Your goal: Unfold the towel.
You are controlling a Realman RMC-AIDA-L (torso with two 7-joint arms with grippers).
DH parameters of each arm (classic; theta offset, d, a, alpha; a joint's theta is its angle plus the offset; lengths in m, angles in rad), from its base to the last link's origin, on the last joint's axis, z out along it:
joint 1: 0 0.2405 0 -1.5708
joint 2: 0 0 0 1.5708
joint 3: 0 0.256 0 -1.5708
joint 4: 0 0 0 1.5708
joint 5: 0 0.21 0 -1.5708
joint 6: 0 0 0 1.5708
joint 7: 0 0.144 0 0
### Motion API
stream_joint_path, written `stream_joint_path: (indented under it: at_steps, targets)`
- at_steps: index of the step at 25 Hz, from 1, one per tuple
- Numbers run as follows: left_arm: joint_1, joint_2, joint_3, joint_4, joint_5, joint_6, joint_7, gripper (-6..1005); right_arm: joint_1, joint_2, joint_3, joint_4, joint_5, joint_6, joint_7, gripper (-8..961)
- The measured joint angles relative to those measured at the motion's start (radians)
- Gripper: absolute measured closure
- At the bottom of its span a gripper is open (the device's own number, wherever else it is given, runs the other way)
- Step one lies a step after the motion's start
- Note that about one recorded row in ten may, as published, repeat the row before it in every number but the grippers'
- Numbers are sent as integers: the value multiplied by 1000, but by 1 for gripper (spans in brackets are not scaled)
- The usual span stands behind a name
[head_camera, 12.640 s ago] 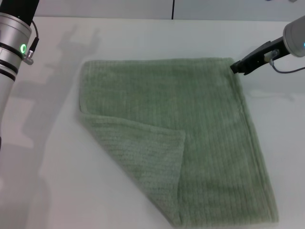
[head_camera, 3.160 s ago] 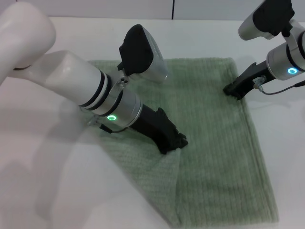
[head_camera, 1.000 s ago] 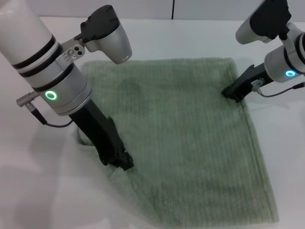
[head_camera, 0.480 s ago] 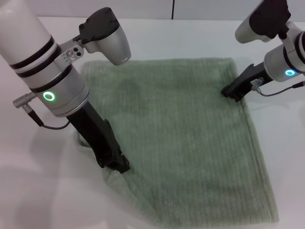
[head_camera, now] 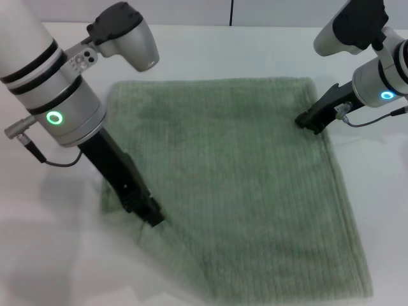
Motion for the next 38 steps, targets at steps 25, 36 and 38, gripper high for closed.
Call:
stream_joint_path:
  at_steps: [25,36,38]
  targets:
    - [92,-14,-6,82,-244,-420,180,289,3,4,9,-31,7,-6,2,954]
    - [220,-10,-18,32,-693,-814,431,289,-11,52,-2,-183,52,-180,-11,954]
    - [236,-10,-47,-51,-890,-895,585,289,-13,53,-9,-181,133,-239,-56,954]
